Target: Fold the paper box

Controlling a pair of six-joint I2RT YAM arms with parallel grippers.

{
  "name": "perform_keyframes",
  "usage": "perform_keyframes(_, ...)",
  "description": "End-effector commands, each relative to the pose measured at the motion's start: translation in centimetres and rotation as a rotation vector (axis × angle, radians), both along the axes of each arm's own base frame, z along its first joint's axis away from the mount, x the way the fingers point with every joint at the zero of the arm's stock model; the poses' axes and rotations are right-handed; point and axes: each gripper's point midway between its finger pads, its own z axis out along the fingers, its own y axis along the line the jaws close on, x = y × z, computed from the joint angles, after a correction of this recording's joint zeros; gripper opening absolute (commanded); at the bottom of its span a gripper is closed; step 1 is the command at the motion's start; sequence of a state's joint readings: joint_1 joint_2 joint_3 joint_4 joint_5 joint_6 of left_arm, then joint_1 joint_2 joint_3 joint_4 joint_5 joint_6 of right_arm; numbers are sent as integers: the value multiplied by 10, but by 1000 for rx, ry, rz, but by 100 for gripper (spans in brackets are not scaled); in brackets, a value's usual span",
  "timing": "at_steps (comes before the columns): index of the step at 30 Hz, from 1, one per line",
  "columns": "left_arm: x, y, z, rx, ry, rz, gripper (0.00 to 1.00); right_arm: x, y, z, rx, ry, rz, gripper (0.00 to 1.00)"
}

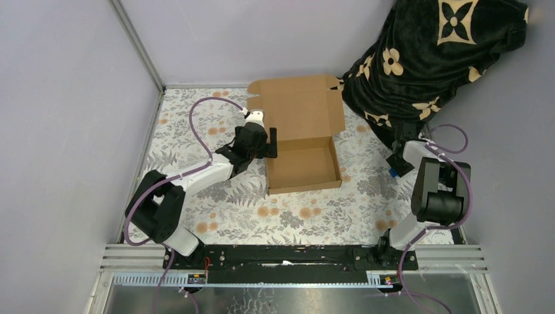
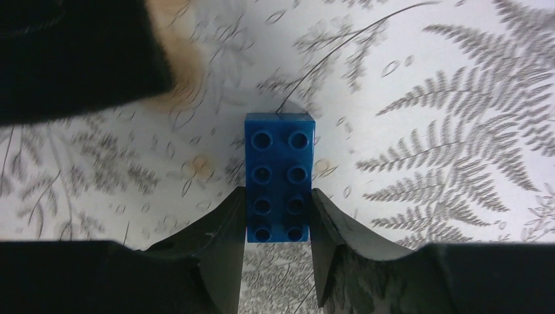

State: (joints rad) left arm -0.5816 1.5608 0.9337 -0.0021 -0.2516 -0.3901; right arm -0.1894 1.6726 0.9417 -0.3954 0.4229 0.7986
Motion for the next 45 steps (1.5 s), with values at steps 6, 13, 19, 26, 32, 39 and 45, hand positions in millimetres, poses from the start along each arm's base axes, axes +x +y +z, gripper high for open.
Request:
perform_keyframes(6,-1,15,38,-6,-52,58,98,34,83,48,-30,-132,465,11)
perform_keyframes(13,-14,27,57,-21,-76,91,98,47,137,123,-128,-281,749,12)
perform_keyframes(19,-18,33,67,-28,-86,109,98,47,210,138,-18,-313,1080,15)
perform_keyframes(26,-21,37,67,-31,-78,128,98,39,278,130,57,-306,1340,14)
perform_keyframes(32,-22,39,63,-22,-67,143,99,31,320,108,75,-252,1471,24)
perform_keyframes(39,-23,40,60,-25,-60,148,99,31,325,99,59,-234,1470,72)
perform_keyframes(45,-25,41,57,-22,-53,148,98,28,323,106,54,-240,1474,75)
